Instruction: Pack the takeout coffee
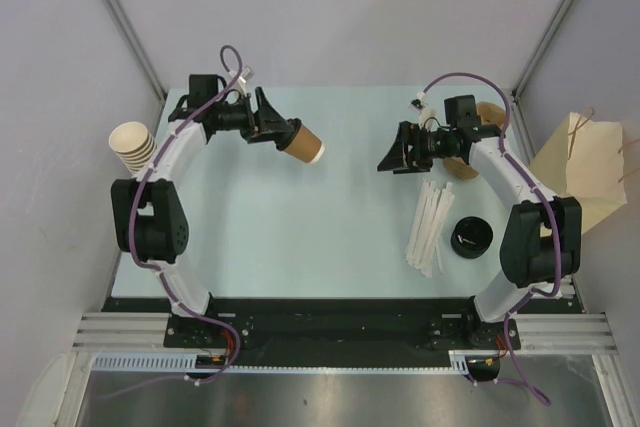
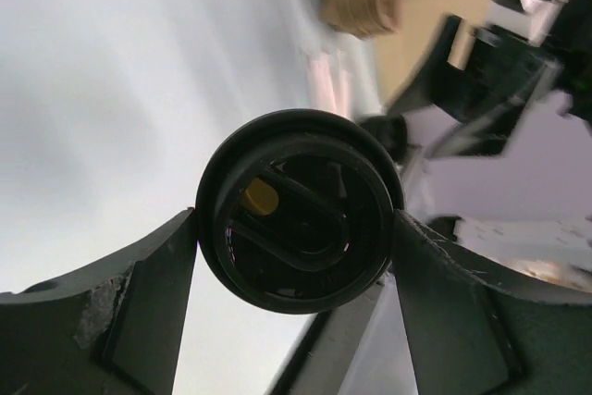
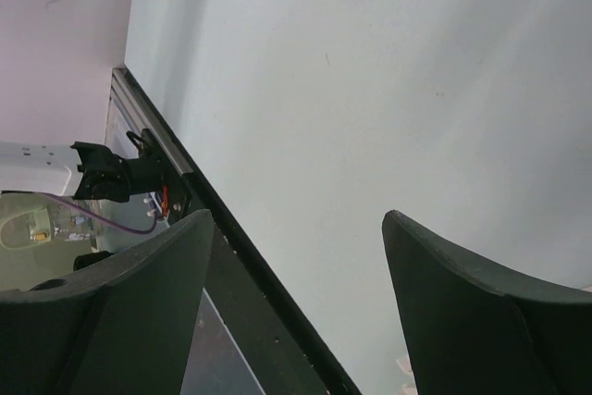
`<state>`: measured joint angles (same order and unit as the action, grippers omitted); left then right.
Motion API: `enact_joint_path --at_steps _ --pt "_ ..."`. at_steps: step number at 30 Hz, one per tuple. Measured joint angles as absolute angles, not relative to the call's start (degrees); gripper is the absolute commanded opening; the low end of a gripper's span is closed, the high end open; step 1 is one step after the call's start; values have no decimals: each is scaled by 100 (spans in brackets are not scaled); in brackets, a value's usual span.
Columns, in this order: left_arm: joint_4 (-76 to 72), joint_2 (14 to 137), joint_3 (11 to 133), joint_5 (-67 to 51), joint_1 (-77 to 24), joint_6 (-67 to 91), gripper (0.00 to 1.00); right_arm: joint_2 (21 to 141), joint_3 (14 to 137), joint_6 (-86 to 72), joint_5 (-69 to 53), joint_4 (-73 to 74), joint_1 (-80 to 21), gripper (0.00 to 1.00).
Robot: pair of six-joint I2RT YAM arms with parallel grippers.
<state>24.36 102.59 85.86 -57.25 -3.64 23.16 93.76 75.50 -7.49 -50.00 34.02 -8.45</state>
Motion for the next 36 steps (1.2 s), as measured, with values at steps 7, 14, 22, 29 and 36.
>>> enact_joint_path --at_steps 7,14,22,29,36 --pt "3732 11030 10558 -3551 -325 1111 54 9430 7550 -746 -5002 3398 -843 80" --pt "4372 11830 11740 -1673 -318 78 54 9441 7550 -773 -5078 3365 -840 80" --pt "4445 12368 11734 -757 -318 -456 56 9515 7550 -797 -5089 3345 -840 80" --pt "4276 12462 11611 -550 -318 -574 59 9526 7550 -803 -5089 3332 -840 80" --pt "4121 12527 11454 -460 -318 -600 71 9570 7550 -812 -5094 3312 -840 80"
